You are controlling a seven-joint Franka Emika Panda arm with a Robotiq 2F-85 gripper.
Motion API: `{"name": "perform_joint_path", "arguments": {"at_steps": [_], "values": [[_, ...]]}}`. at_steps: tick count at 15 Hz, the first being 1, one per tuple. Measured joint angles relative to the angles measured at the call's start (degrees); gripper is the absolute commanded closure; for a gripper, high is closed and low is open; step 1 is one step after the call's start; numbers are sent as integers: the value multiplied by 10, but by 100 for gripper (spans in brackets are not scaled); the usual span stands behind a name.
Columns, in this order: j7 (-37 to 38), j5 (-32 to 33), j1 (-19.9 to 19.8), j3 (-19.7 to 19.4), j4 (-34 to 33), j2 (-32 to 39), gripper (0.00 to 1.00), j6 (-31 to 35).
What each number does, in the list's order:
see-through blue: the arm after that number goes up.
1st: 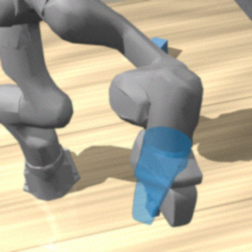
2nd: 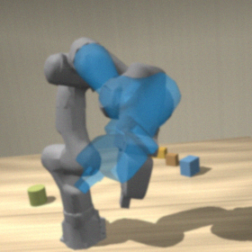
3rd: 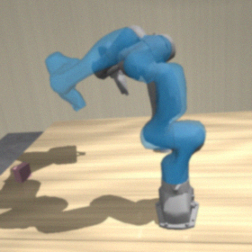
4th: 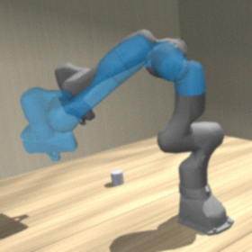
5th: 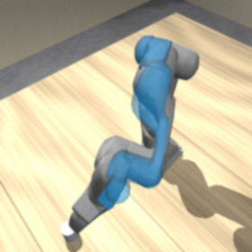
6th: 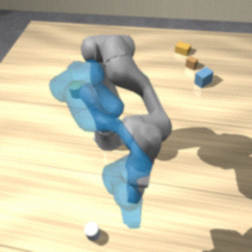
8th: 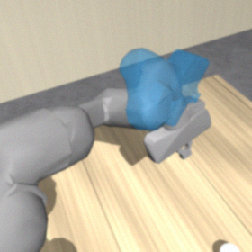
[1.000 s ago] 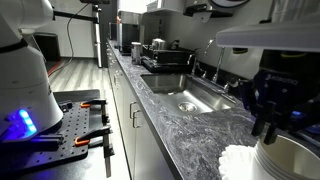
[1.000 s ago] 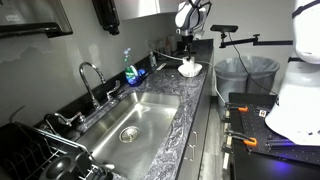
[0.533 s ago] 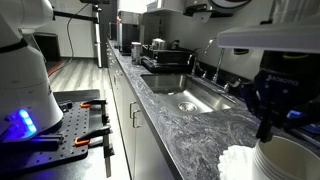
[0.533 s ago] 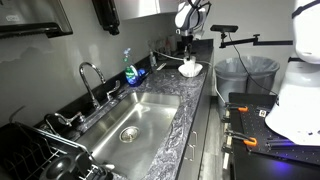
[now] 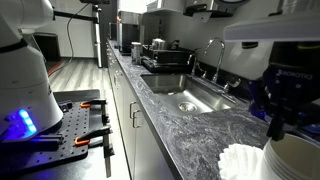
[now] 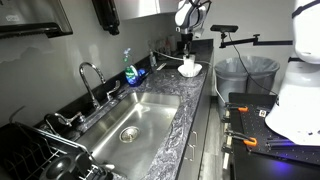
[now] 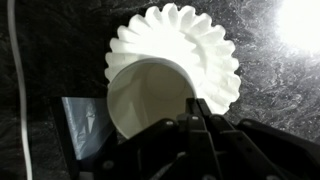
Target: Pick up one cup and move it to the left
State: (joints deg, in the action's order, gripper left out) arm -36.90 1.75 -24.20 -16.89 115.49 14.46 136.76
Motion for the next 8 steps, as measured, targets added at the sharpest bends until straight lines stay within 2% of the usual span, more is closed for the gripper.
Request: {"name": "perform_joint_path", "arguments": {"at_steps": [8], "values": [[14, 70, 1, -3, -3, -10, 99, 20]]}}
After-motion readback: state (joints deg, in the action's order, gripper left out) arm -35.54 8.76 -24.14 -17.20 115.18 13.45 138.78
